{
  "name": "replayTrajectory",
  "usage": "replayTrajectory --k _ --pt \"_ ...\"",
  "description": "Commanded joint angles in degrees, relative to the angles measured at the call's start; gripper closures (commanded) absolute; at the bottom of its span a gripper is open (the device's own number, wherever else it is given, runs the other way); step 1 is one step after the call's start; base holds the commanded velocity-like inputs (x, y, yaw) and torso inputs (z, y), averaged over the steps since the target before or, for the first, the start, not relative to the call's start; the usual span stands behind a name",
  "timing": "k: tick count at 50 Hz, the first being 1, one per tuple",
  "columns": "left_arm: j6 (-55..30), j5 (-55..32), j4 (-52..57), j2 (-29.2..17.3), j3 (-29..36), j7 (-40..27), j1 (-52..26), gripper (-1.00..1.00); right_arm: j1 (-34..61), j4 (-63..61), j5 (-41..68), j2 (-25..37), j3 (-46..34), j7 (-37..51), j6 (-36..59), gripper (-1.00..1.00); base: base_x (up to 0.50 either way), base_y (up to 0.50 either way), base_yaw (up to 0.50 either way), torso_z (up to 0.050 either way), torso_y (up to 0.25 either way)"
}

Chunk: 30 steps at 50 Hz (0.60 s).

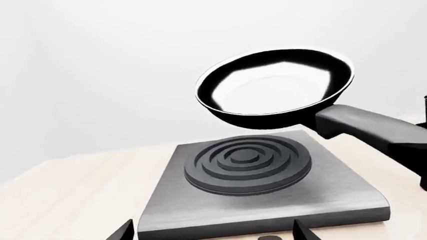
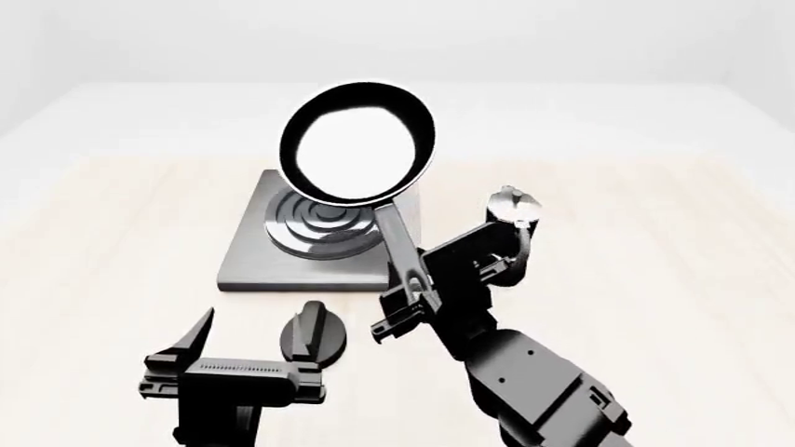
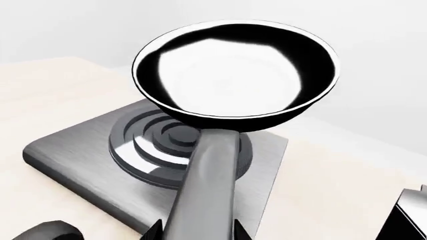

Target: Put the frying pan on the stove.

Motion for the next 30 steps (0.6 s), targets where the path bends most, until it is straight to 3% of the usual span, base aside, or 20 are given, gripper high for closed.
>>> replayTrajectory --k 1,30 --pt "0.0 -0.1 0.0 -0.2 0.1 -0.2 0.0 -1.00 1.4 -1.1 -4.7 -1.0 0.0 0.3 -0.7 1.00 0.00 0.00 0.00 0.000 0.000" --pt "0.0 -0.3 0.0 -0.6 0.2 -0.6 -0.1 -1.00 3.7 7.1 -6.6 -4.7 -2.2 -1.8 -3.2 1.00 0.00 0.00 0.00 0.000 0.002"
